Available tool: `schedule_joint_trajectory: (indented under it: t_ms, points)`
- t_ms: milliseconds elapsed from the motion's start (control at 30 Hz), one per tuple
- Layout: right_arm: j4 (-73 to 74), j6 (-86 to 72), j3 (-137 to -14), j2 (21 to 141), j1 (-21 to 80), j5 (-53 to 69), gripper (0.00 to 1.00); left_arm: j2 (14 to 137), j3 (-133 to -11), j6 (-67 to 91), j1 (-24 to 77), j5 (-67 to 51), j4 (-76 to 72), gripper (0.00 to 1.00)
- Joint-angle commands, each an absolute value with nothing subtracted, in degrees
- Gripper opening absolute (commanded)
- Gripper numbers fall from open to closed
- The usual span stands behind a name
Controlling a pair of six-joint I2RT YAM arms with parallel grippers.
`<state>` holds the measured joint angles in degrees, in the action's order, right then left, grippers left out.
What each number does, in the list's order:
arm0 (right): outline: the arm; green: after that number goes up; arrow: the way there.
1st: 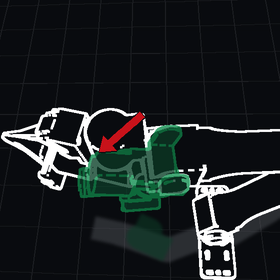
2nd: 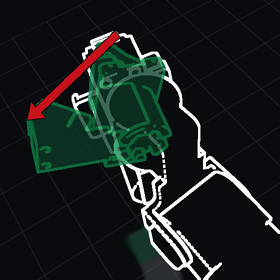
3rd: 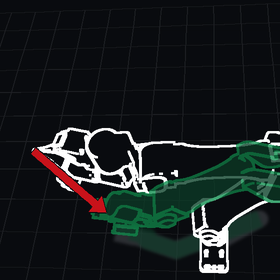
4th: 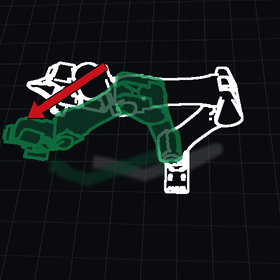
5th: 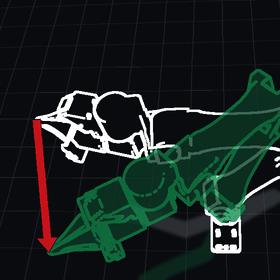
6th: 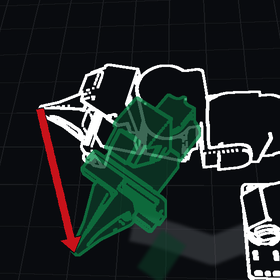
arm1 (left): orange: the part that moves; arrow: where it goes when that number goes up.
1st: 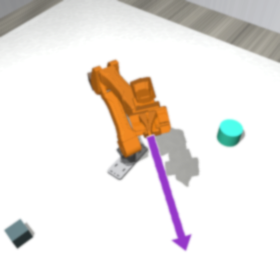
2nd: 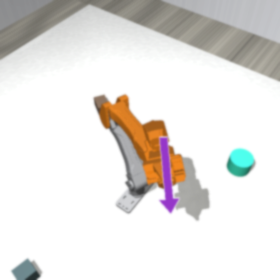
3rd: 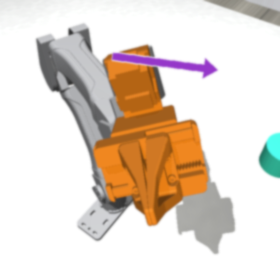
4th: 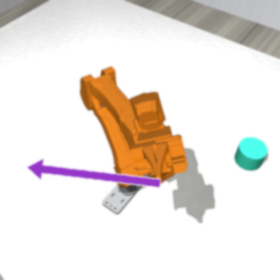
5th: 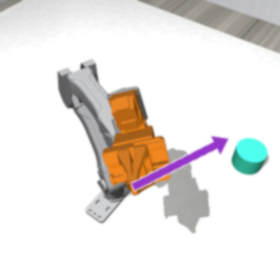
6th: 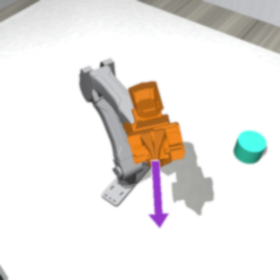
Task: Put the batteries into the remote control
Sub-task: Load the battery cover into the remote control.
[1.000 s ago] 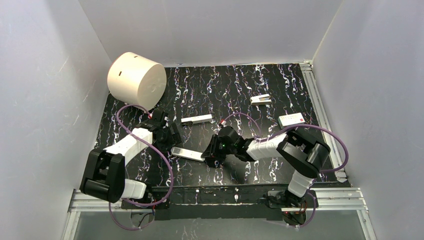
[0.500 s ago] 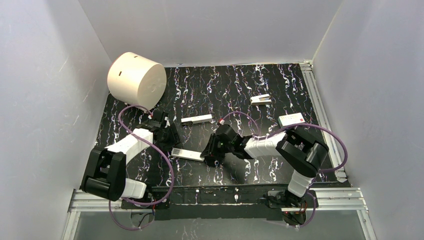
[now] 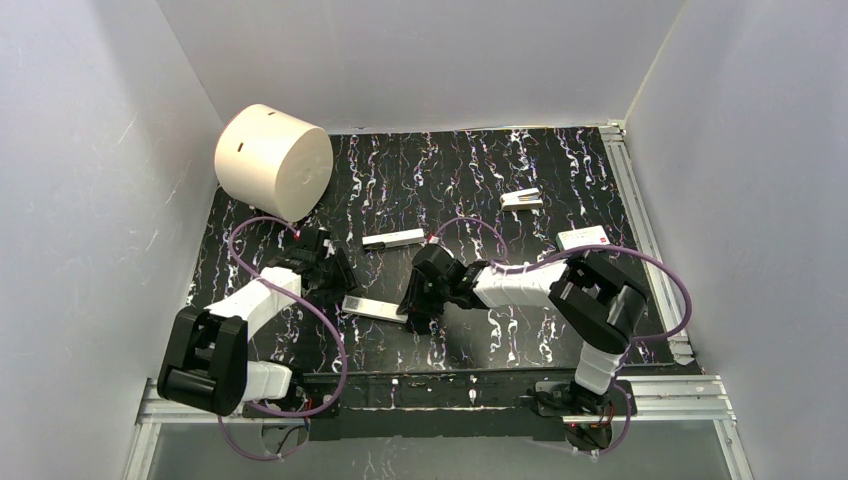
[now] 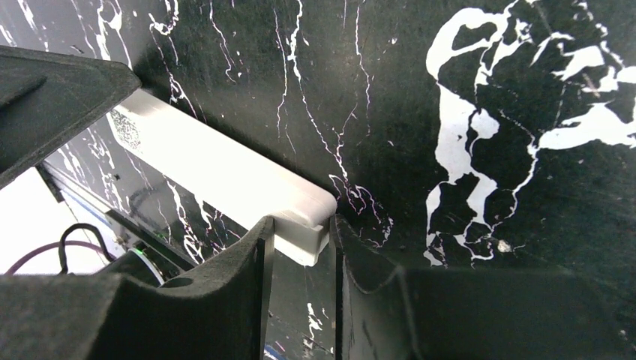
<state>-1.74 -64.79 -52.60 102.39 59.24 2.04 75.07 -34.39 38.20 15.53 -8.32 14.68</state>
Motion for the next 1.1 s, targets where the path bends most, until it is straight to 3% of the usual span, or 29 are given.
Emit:
schedule_joint_trajectory:
  t_ms: [0,433,833,1067]
  points:
    - [-2.3,-67.2,-55.7,114.1,64.6,-3.8,0.33,76.9,-28.6,40.7,16.3,-10.6,16.7,0.50]
    - [6.2,-66.1,-68.5,125.1,68.2,-4.7,0.33,77.0,-25.3,42.2,16.3,-12.8,12.9,0.48]
    - [12.8,-68.1,-74.6,129.8,69.2,-8.7,0.52,75.7,-24.6,43.5,16.2,-12.5,12.8,0.48]
    - [12.4,-66.3,-71.1,124.6,68.7,-13.4,0.62,75.2,-27.1,42.4,16.2,-10.5,15.6,0.51]
